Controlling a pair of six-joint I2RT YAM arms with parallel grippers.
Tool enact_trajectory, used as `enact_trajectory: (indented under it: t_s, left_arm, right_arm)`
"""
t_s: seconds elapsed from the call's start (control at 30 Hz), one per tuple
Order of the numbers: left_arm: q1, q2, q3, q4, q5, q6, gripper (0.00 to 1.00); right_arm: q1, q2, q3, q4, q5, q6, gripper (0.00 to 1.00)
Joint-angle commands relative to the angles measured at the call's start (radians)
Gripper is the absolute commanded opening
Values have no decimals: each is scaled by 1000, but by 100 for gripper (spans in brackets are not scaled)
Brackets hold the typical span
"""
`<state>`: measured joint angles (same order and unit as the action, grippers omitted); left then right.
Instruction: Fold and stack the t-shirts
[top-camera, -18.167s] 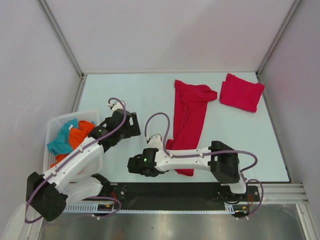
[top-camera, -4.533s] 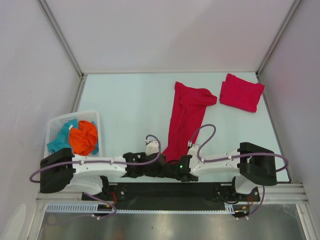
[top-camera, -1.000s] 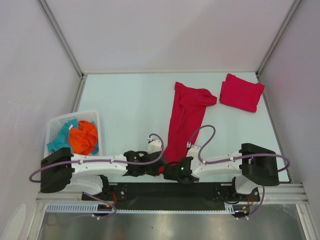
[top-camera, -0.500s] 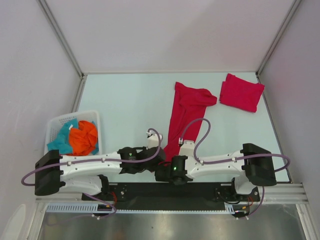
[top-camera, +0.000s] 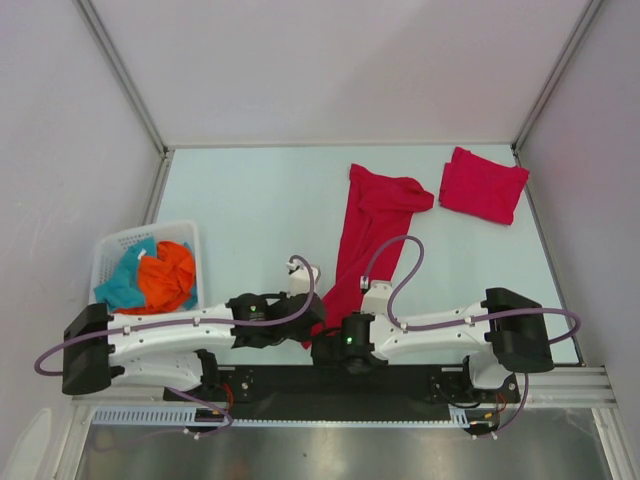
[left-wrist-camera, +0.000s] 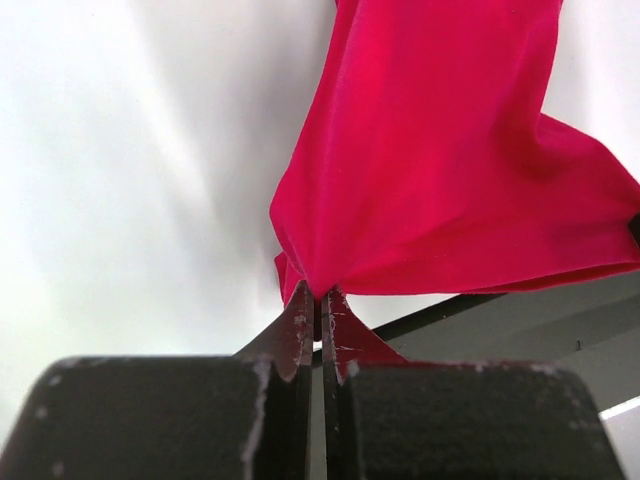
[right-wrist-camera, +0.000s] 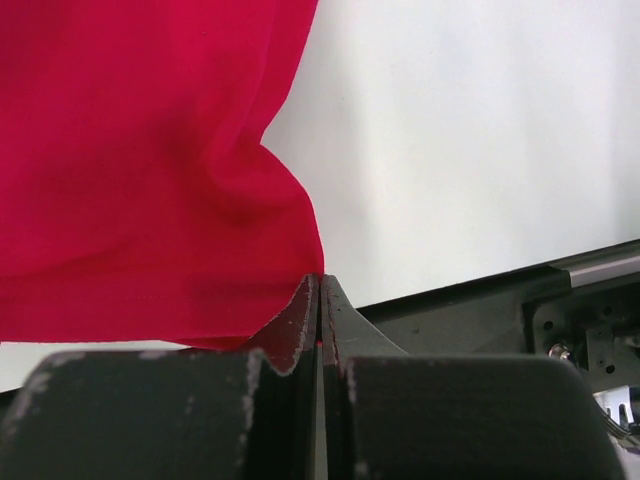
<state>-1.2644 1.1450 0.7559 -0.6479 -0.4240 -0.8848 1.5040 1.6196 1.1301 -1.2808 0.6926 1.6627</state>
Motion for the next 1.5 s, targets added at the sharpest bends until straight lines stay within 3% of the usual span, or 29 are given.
enact_trajectory:
  t_s: [0.0, 0.13, 0.17, 0.2, 0.27, 0.3, 0.37, 0.47, 0.63, 1.1, 1.2, 1.27, 1.33, 1.4, 1.47]
  left_arm:
    - [3, 10, 11, 5, 5, 7, 0]
    - [3, 55, 8, 7, 33, 6, 1]
    - [5, 65, 8, 5, 34, 1, 9]
    - [5, 67, 8, 5, 34, 1, 34]
    - [5, 61, 8, 4, 27, -5, 63]
    - [5, 59, 8, 1, 22, -6, 84]
    - [5, 58, 10, -4, 13, -8, 96]
    - [5, 71, 13, -12, 8, -8, 100]
    - [7, 91, 7, 1, 11, -17, 100]
    - [16, 243, -81, 240, 87, -25, 97]
    - [16, 243, -93, 274, 108, -20, 85]
    - [14, 236, -102, 306, 129, -16, 51]
    - [16, 236, -110, 312, 136, -23, 10]
    - [16, 243, -109, 314, 146, -23, 1]
    - [16, 249, -110, 312, 154, -28, 0]
  right_arm:
    - [10, -10, 30, -52, 64, 52, 0]
    - [9, -7, 23, -51, 61, 55, 0]
    - [9, -4, 23, -49, 59, 55, 0]
    - [9, -3, 22, -48, 59, 55, 0]
    - [9, -1, 19, -46, 55, 57, 0]
    - [9, 0, 16, -46, 53, 57, 0]
    - [9, 0, 14, -42, 50, 57, 0]
    - [7, 2, 7, -37, 45, 55, 0]
    - [7, 0, -1, -35, 38, 60, 0]
    - [-1, 5, -1, -54, 31, 62, 0]
    - [-4, 6, -1, -49, 30, 54, 0]
    - [-8, 8, -1, -45, 30, 49, 0]
    - [-10, 8, -3, -43, 31, 46, 0]
    - [-10, 8, -4, -41, 30, 46, 0]
    - [-10, 5, -7, -40, 31, 48, 0]
